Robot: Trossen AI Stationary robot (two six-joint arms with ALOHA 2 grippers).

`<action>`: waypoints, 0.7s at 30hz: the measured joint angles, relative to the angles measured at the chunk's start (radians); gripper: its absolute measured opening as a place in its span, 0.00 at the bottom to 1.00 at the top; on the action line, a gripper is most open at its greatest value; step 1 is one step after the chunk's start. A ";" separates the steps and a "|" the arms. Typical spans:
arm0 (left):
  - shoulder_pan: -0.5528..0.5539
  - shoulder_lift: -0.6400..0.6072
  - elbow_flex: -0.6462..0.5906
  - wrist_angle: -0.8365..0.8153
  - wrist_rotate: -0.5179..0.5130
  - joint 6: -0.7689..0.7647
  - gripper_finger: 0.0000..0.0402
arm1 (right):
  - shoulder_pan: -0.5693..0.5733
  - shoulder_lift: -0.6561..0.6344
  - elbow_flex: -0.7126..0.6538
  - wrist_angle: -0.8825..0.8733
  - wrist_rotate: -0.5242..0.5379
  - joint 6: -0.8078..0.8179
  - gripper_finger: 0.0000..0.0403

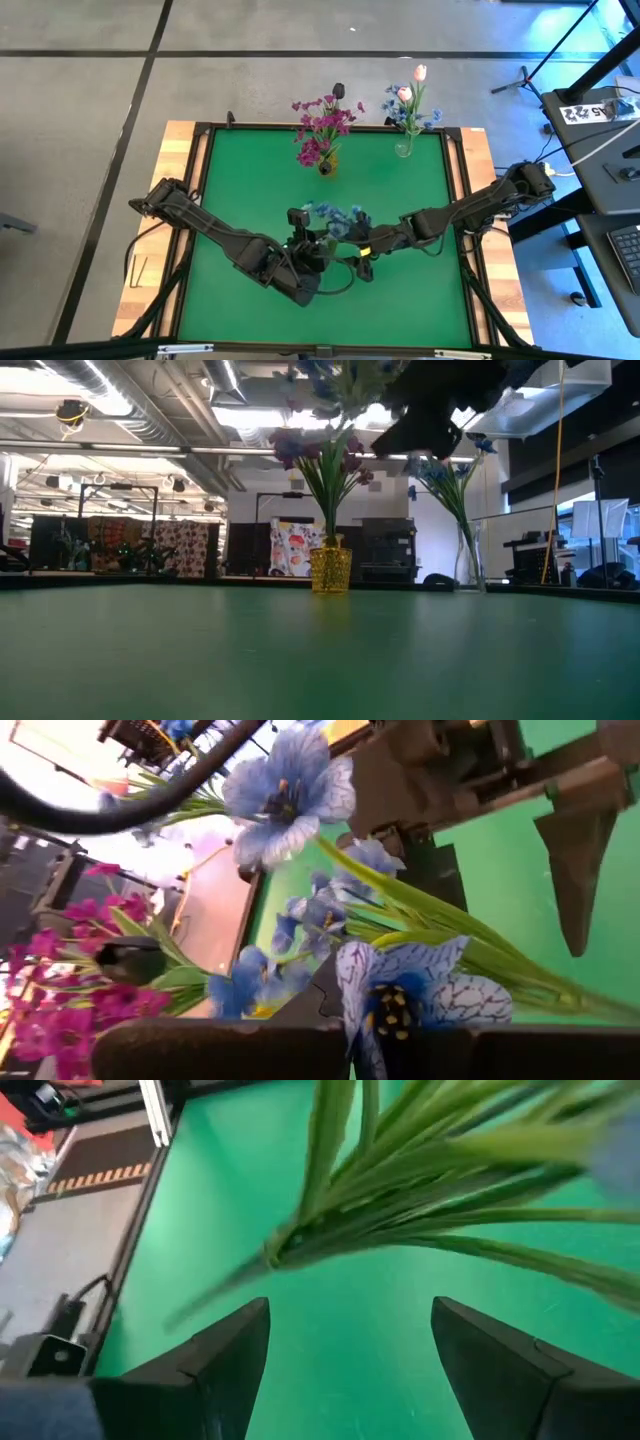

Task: Sort flowers into vase by color
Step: Put the blue flowers into the transparent vase

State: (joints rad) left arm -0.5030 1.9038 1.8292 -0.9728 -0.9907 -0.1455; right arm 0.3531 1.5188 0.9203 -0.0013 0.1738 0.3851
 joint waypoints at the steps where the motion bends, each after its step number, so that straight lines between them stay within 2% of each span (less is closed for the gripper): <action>1: 0.000 0.000 0.007 -0.005 -0.006 0.000 0.00 | 0.000 -0.013 0.000 -0.006 0.000 0.000 0.68; 6: 0.000 0.000 0.020 -0.015 -0.047 0.001 0.00 | 0.000 -0.076 0.000 -0.014 0.004 0.004 0.68; 10: 0.001 0.000 0.020 -0.011 -0.116 0.001 0.00 | 0.001 -0.094 0.000 -0.022 0.069 0.019 0.68; 14: 0.005 0.000 0.020 0.044 -0.166 0.029 0.00 | -0.013 -0.079 0.000 0.016 0.105 0.026 0.68; 21: 0.010 0.000 0.020 0.193 -0.173 0.147 0.00 | -0.026 -0.078 0.000 0.121 0.096 0.010 0.68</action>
State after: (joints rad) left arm -0.4927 1.9034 1.8496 -0.7794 -1.1637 0.0015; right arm 0.3267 1.4410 0.9207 0.1192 0.2693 0.3954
